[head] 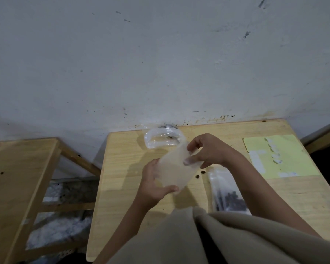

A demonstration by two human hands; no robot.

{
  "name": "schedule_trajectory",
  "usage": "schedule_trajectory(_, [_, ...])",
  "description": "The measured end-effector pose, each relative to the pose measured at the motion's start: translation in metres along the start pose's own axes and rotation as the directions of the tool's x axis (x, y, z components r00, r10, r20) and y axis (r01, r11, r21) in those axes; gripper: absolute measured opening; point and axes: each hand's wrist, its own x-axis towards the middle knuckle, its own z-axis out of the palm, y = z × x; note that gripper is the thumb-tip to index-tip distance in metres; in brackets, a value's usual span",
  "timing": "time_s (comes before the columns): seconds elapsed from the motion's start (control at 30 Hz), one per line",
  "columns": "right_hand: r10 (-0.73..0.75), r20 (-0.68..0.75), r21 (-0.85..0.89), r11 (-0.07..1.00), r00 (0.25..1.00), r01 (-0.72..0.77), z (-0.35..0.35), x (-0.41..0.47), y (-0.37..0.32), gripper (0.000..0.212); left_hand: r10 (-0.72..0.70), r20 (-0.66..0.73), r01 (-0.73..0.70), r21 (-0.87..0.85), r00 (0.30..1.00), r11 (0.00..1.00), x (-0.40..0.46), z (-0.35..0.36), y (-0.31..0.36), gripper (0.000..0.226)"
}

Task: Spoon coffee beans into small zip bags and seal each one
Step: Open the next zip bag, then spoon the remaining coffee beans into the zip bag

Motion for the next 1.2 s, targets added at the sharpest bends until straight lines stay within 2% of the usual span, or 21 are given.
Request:
schedule_trajectory(0.07, [0.021,0.001,-0.007,1.000,1.000,-0.021,-0.003,-0.001,0.003,0.038,-0.045,-0.025,0.041,-0.146,0.999,0.988,0.000,0.000,-0.005,0.065])
schedule_trajectory(0.1, [0.031,0.004,-0.012,0.999,0.999,-0.031,-0.004,-0.001,0.005,0.040,-0.061,-0.033,0.054,-0.169,0.998,0.984,-0.001,0.000,-0.007,0.060])
schedule_trajectory(0.27, [0.047,-0.015,-0.069,0.996,0.999,-0.048,-0.011,0.002,0.013,0.044,-0.067,0.023,0.069,-0.143,0.998,0.987,-0.003,-0.006,0.000,0.059])
schedule_trajectory(0.37, [0.034,-0.041,-0.044,0.998,0.999,-0.036,-0.015,0.003,0.016,0.047,-0.056,0.073,0.066,-0.135,0.996,0.989,-0.003,-0.010,0.005,0.063])
schedule_trajectory(0.53, [-0.002,-0.081,0.050,0.999,0.997,0.006,-0.015,0.006,0.023,0.047,-0.035,0.029,0.038,-0.110,0.999,0.993,0.002,-0.015,0.001,0.068])
schedule_trajectory(0.7, [-0.028,-0.118,-0.031,0.999,0.993,0.024,-0.009,0.009,0.020,0.044,-0.051,0.079,0.045,0.079,0.996,0.996,0.008,-0.014,-0.005,0.071])
schedule_trajectory(0.8, [-0.065,-0.157,-0.125,0.991,0.985,0.045,-0.002,0.008,0.015,0.044,-0.039,0.039,0.031,0.186,0.998,0.982,0.009,-0.003,0.014,0.101])
schedule_trajectory(0.9, [-0.082,-0.139,-0.123,0.990,0.987,0.065,0.011,0.009,0.013,0.044,0.062,0.004,-0.061,0.255,0.998,0.965,0.008,0.015,0.041,0.127])
schedule_trajectory(0.97, [-0.103,-0.116,-0.132,0.987,0.988,0.087,0.020,0.011,0.015,0.043,0.126,-0.019,-0.113,0.322,0.992,0.940,0.009,0.026,0.051,0.128])
schedule_trajectory(1.03, [-0.136,-0.106,-0.148,0.982,0.985,0.119,0.025,0.014,0.017,0.040,0.138,-0.067,-0.106,0.346,0.988,0.932,0.011,0.033,0.053,0.124])
schedule_trajectory(1.1, [-0.160,-0.118,-0.085,0.985,0.980,0.151,0.027,0.017,0.021,0.030,0.128,-0.111,-0.082,0.351,0.986,0.933,0.012,0.033,0.050,0.120])
schedule_trajectory(1.2, [-0.119,-0.228,0.145,0.977,0.966,0.154,0.027,0.023,0.032,0.006,0.098,-0.113,-0.048,0.377,0.989,0.925,0.017,0.025,0.042,0.115])
